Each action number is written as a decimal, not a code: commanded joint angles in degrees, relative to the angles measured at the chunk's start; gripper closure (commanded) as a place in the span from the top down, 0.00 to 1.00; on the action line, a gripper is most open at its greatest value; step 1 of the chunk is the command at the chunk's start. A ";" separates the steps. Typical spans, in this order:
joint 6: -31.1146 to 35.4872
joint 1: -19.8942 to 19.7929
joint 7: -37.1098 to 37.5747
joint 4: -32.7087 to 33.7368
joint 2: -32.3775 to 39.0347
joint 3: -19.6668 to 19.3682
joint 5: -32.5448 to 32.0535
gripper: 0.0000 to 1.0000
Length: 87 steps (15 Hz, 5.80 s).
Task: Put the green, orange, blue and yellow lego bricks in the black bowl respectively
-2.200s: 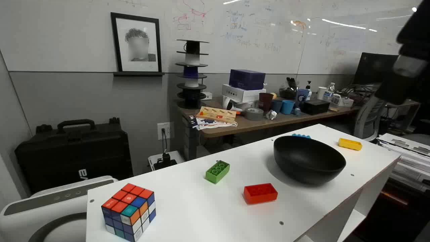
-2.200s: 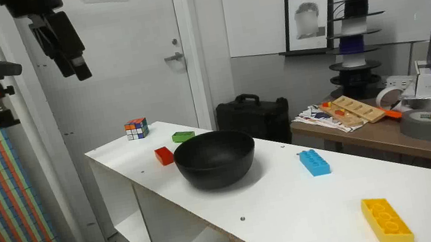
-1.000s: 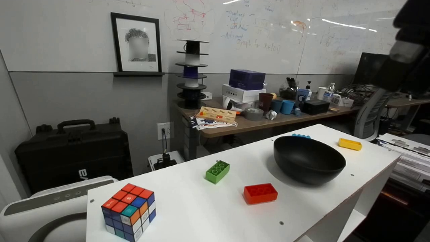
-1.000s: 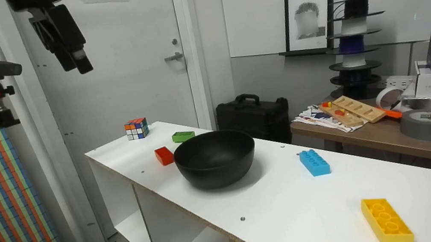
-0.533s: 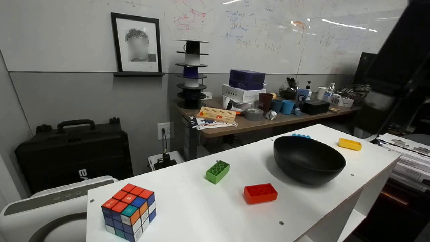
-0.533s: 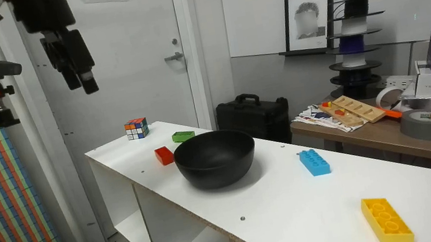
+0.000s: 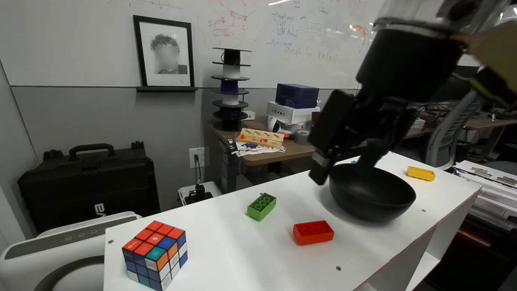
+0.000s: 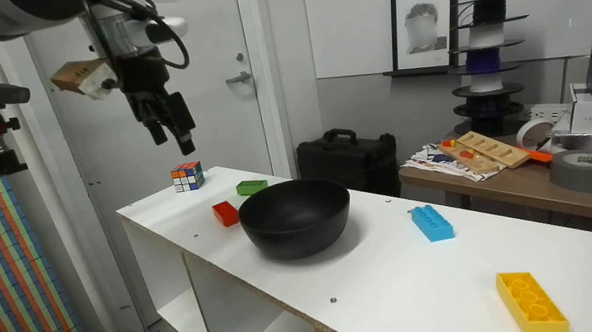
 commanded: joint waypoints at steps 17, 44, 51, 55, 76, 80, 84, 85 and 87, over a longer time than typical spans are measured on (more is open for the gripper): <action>18.11 10.50 11.78 26.74 30.64 -11.41 8.92 1.00; 0.55 9.31 25.31 33.80 36.11 -11.62 11.68 0.24; -5.64 10.33 25.39 33.24 33.41 -10.68 10.56 0.13; -8.56 12.20 26.90 30.61 29.11 -12.00 7.85 0.13; -12.66 -1.45 23.88 15.17 8.54 -17.97 -4.42 0.13; -17.06 -2.94 22.75 15.46 10.30 -18.86 -5.49 0.17; -18.35 -3.33 20.59 15.19 10.83 -18.34 -5.43 0.78; -17.87 -3.11 19.55 15.22 11.02 -18.05 -5.62 0.87; -16.91 -2.43 17.62 15.33 11.28 -17.26 -5.81 1.00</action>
